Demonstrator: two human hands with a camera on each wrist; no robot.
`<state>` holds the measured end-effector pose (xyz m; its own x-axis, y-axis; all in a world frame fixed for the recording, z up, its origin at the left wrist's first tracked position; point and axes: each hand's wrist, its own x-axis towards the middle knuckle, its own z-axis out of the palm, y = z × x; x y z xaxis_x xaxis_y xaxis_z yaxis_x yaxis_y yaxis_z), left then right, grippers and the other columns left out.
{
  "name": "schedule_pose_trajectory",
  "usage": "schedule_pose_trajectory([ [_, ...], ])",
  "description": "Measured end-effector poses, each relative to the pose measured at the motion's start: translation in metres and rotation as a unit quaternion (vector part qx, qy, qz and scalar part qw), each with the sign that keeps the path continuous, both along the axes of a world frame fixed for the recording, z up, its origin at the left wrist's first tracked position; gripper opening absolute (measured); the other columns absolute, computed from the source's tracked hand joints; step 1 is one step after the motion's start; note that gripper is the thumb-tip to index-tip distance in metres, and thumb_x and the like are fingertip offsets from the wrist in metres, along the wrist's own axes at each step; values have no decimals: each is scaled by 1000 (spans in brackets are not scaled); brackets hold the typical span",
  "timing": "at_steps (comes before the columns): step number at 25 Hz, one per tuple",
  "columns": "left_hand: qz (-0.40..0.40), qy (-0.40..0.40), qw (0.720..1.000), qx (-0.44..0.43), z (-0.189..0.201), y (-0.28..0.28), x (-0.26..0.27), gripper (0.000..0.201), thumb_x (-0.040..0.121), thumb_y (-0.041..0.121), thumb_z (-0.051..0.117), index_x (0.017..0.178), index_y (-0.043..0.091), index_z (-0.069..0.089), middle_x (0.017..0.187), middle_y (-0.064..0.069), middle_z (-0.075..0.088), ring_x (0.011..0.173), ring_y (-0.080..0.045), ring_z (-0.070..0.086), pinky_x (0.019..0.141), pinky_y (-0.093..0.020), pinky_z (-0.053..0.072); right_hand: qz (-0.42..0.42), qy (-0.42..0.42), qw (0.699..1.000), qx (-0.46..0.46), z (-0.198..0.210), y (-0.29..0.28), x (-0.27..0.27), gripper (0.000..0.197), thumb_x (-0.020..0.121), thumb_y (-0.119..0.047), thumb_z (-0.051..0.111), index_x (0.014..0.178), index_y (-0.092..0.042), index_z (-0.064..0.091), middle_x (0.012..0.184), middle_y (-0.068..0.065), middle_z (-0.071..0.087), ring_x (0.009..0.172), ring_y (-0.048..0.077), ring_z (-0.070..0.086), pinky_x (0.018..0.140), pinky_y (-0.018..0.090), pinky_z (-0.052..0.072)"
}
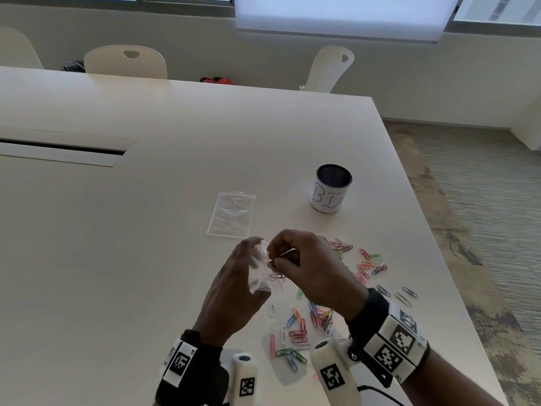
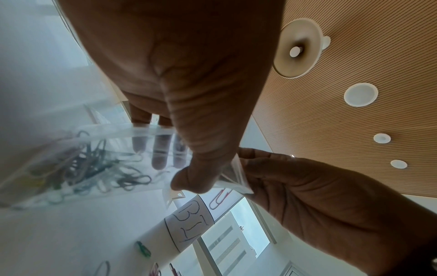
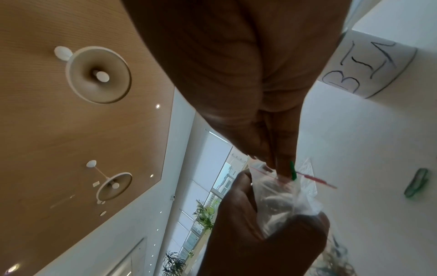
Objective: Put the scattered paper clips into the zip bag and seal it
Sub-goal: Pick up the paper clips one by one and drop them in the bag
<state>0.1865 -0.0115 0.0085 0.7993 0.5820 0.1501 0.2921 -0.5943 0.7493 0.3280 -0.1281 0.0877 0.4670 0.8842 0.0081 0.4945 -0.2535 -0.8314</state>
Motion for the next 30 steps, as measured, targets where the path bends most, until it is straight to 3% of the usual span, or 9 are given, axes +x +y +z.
schedule_pose_trajectory([
  [5,1,-11,1000,6,-1,1,-2,74,83,18,81,143,31,40,113,22,52,108,3,56,84,-11,46,-7,-53,998,21,0,-2,3,15,92,-7,74,104,-14,74,95,-6,76,87,6,73,82,23,61],
  [8,5,-24,1000,-3,-1,1,-2,73,83,20,84,143,29,43,119,16,57,110,3,57,81,-6,47,-27,-87,996,-15,0,-7,7,13,94,-20,74,107,-19,73,99,-8,74,85,4,71,80,28,62],
  [10,3,-30,999,-10,0,0,-1,73,83,20,84,143,28,44,121,13,58,110,5,56,83,-4,46,-21,-42,996,-72,1,-8,8,20,94,-27,75,111,-19,70,100,-4,75,80,7,74,77,35,66],
  [13,-4,-23,1000,-14,3,-3,1,74,85,23,83,146,25,42,126,11,57,110,6,56,85,-7,45,-15,58,992,-107,4,-8,4,27,88,-23,81,110,-13,68,89,5,78,72,15,79,73,40,67],
  [17,-10,-19,1000,-10,3,-4,3,72,84,18,81,144,25,43,122,10,57,110,3,57,86,-16,50,-42,30,997,-57,7,-6,4,16,86,-15,83,97,-11,72,80,4,78,67,13,77,65,23,64],
  [19,-14,-19,1000,-7,1,-5,4,73,82,14,81,143,27,43,121,11,57,110,-1,59,86,-18,52,-38,44,998,-16,8,-6,3,11,88,-10,81,94,-10,73,79,4,78,69,10,78,69,21,63],
  [22,-13,-18,1000,-20,2,-5,7,76,80,9,81,143,27,43,124,10,59,111,-3,59,84,-11,51,-27,32,999,31,9,-7,2,7,90,-7,78,95,-11,74,82,1,80,75,5,78,77,21,64],
  [25,-11,-39,998,-55,7,-6,10,77,79,7,82,142,27,44,121,6,61,111,-8,61,80,-8,51,-51,-25,996,63,12,-11,6,8,90,-8,77,92,-16,76,82,-6,78,76,4,75,74,14,60],
  [30,-13,-76,994,-79,16,-9,14,75,81,17,88,141,30,44,123,21,60,120,5,57,92,0,42,-109,-70,991,43,10,-24,25,5,96,-21,72,92,-24,73,84,-15,73,79,0,70,66,6,52],
])
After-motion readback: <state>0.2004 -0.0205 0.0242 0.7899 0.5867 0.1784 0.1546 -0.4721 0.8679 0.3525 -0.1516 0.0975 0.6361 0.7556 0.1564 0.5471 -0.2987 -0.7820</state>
